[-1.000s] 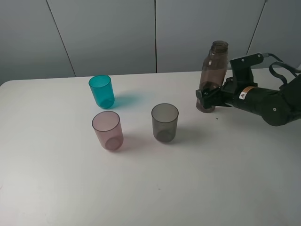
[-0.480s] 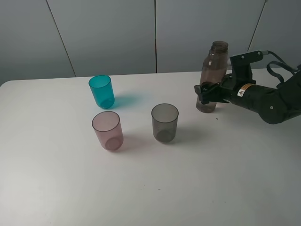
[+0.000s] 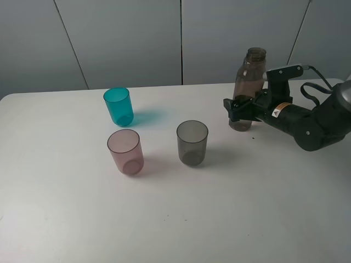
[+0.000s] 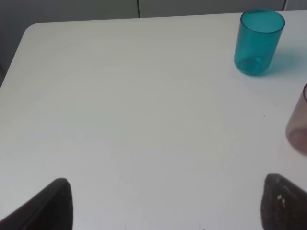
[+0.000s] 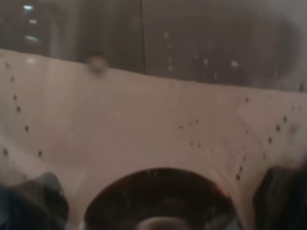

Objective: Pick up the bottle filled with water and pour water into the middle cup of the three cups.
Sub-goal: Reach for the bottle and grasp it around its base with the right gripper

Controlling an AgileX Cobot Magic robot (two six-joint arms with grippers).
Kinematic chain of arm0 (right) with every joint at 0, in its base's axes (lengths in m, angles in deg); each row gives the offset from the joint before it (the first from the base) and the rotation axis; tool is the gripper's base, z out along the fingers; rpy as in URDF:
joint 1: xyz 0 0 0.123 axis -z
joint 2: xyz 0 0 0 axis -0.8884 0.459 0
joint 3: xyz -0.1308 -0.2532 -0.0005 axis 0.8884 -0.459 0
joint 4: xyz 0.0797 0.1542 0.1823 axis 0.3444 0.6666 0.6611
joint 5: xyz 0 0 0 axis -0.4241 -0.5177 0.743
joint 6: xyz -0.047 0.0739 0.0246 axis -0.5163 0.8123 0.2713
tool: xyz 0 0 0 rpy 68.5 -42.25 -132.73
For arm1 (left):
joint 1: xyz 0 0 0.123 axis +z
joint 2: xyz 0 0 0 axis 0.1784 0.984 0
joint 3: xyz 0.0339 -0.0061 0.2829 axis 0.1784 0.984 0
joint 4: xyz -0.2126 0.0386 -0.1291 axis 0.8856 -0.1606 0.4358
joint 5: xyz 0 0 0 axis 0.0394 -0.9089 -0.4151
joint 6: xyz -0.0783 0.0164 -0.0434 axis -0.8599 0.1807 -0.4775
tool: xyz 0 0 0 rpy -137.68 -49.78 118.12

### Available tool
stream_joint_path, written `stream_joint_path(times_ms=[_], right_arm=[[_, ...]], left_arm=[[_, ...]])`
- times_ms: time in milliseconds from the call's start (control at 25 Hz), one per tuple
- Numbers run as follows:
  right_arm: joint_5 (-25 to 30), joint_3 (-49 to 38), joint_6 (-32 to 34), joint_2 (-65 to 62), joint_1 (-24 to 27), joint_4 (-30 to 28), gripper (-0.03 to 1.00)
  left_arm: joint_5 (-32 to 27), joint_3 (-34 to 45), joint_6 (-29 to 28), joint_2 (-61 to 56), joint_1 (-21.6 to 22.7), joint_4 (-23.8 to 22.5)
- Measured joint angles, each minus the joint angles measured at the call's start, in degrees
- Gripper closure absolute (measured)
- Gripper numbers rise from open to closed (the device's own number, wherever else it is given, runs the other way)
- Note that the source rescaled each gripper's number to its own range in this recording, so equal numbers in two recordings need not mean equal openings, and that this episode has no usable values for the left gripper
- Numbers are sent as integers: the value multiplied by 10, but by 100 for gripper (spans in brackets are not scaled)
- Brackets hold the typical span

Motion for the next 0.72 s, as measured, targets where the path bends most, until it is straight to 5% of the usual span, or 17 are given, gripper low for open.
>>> stream_joint_path(times_ms=[720], right_arm=[[-29, 25, 3, 19, 0, 2, -3]], left_arm=[[0, 0, 0, 0, 0, 0]])
